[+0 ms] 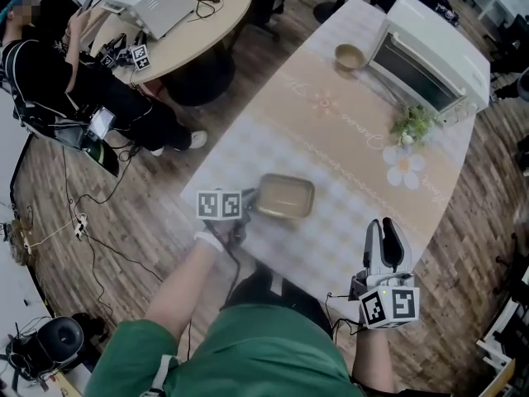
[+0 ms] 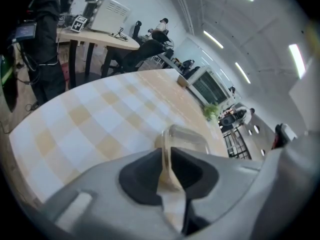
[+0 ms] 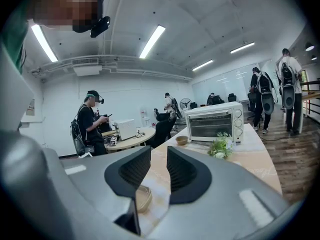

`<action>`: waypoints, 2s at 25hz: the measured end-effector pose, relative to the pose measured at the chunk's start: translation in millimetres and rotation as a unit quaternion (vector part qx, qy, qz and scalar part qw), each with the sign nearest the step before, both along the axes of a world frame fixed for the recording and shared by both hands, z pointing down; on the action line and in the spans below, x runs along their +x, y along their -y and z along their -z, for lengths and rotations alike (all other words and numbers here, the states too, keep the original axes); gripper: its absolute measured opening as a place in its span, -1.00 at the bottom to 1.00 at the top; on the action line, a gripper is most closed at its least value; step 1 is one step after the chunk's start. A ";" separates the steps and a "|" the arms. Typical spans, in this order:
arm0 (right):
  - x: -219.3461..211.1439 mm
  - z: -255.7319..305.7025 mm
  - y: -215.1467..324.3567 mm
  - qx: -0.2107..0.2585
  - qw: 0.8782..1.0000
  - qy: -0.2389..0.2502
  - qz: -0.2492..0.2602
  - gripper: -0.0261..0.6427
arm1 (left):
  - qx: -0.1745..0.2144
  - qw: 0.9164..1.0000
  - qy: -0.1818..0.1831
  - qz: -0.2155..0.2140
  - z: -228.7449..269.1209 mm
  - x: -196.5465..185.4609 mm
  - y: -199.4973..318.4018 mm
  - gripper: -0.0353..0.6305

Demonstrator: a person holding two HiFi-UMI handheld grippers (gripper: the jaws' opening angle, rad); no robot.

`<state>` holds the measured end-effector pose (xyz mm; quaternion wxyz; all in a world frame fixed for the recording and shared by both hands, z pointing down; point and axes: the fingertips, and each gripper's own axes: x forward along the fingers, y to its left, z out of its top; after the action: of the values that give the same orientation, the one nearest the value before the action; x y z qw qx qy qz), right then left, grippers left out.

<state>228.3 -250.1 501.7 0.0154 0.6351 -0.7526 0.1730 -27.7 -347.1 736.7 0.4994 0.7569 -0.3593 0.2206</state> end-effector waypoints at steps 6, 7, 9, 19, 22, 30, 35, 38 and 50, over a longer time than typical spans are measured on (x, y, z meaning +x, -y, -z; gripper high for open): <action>-3.5 3.4 -5.4 0.003 1.000 0.001 0.003 -0.66 | 0.005 1.000 -0.012 0.007 3.6 0.2 0.0 -0.76; -4.1 4.3 -6.5 0.004 1.000 0.001 0.003 -0.66 | 0.007 1.000 -0.013 0.010 4.9 -0.6 -0.5 -0.76; -4.7 6.1 -9.2 0.005 1.000 0.000 0.002 -0.66 | 0.012 1.000 -0.016 0.016 8.1 -1.8 -1.9 -0.77; -13.8 9.1 -22.7 0.003 1.000 0.005 0.011 -0.66 | 0.065 0.997 -0.030 0.043 40.1 -11.5 -5.2 -0.77; -17.5 12.1 -26.6 0.004 1.000 0.000 0.017 -0.66 | 0.082 0.995 -0.040 0.043 56.1 -10.4 -7.7 -0.77; -29.2 24.5 -32.6 0.011 0.999 -0.023 0.032 -0.66 | 0.127 0.988 -0.071 0.047 107.7 -8.1 -15.2 -0.77; -30.1 35.4 -35.1 0.017 0.999 -0.029 0.034 -0.66 | 0.161 0.981 -0.090 0.055 150.5 -7.7 -19.5 -0.77; -29.3 46.6 -35.4 0.028 0.999 -0.032 0.029 -0.66 | 0.184 0.976 -0.102 0.057 178.0 -7.3 -20.9 -0.77; -19.9 89.9 -39.2 0.089 0.995 -0.045 0.016 -0.67 | 0.259 0.952 -0.151 0.065 272.4 -6.5 -25.9 -0.77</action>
<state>208.4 -210.9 411.8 -0.0046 0.6291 -0.7735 0.0769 -34.2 -321.3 464.3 0.3477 0.8597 -0.3730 -0.0297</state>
